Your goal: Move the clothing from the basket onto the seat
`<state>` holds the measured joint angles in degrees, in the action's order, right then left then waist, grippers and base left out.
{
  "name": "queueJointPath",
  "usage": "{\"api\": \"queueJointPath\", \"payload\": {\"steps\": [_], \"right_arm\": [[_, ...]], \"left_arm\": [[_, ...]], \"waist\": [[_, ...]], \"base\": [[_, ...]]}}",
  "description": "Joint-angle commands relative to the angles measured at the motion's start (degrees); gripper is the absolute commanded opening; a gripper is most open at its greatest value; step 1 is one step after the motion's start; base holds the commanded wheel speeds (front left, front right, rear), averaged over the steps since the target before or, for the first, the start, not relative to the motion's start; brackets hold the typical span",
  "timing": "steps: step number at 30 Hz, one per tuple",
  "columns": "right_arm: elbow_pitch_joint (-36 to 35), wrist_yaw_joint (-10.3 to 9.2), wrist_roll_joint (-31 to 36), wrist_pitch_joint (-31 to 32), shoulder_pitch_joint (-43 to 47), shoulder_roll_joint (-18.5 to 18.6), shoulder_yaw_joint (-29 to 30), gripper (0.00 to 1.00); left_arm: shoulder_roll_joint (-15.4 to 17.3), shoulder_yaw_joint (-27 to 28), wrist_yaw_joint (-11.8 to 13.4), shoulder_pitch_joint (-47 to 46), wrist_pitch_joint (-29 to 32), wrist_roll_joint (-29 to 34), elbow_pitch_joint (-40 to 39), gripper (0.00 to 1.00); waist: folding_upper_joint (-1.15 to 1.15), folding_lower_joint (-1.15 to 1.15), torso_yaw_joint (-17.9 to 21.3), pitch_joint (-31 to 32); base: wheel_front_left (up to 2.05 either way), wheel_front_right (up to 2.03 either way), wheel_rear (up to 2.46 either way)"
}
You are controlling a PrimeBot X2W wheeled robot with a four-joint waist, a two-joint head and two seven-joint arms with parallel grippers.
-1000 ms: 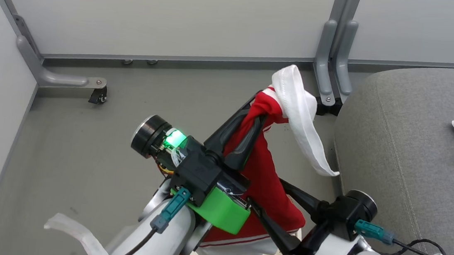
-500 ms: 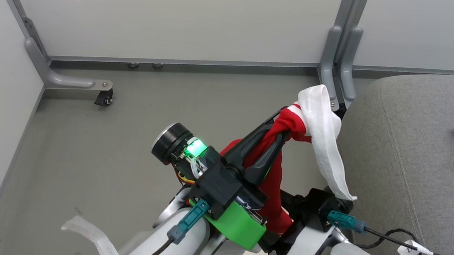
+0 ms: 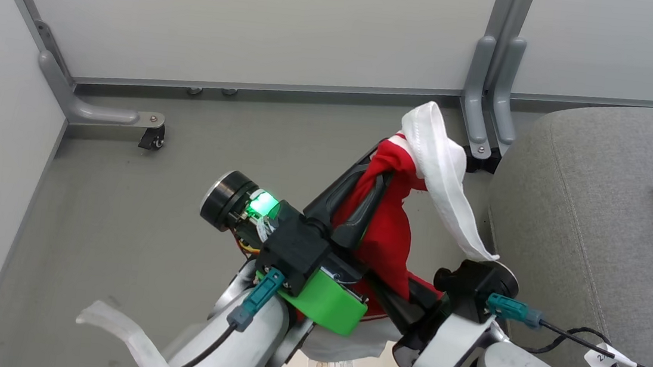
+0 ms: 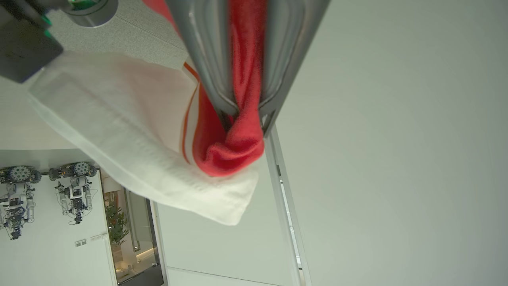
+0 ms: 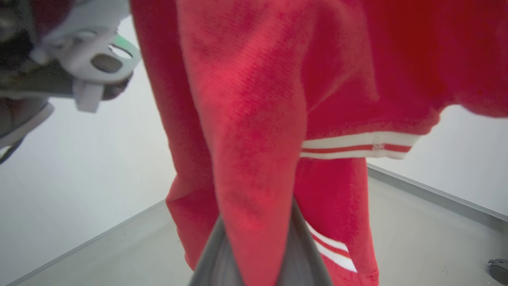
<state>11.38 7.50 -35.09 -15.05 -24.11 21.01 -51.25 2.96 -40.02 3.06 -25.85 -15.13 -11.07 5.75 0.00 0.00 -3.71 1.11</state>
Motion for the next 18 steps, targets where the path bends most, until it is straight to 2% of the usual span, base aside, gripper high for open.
{"api": "queueJointPath", "payload": {"steps": [1,8,18], "right_arm": [[-0.3,-0.02,0.2,-0.2,1.1,-0.1,1.0,0.00],[-1.5,-0.02,1.7,-0.2,4.2,-1.2,6.1,0.00],[-2.3,-0.02,2.9,-0.2,5.5,-1.3,8.0,0.00]], "left_arm": [[0.5,0.7,0.5,0.4,0.0,-0.2,0.2,0.00],[1.2,2.3,0.2,1.4,0.0,0.1,0.7,0.00],[0.9,2.8,-0.4,2.0,0.0,0.6,0.8,0.00]], "waist": [[0.00,0.00,0.1,0.0],[0.00,0.00,0.3,-0.1],[0.00,0.00,0.5,0.1]], "base": [[0.00,0.00,0.00],[0.00,0.00,0.00],[0.00,0.00,0.00]]}}
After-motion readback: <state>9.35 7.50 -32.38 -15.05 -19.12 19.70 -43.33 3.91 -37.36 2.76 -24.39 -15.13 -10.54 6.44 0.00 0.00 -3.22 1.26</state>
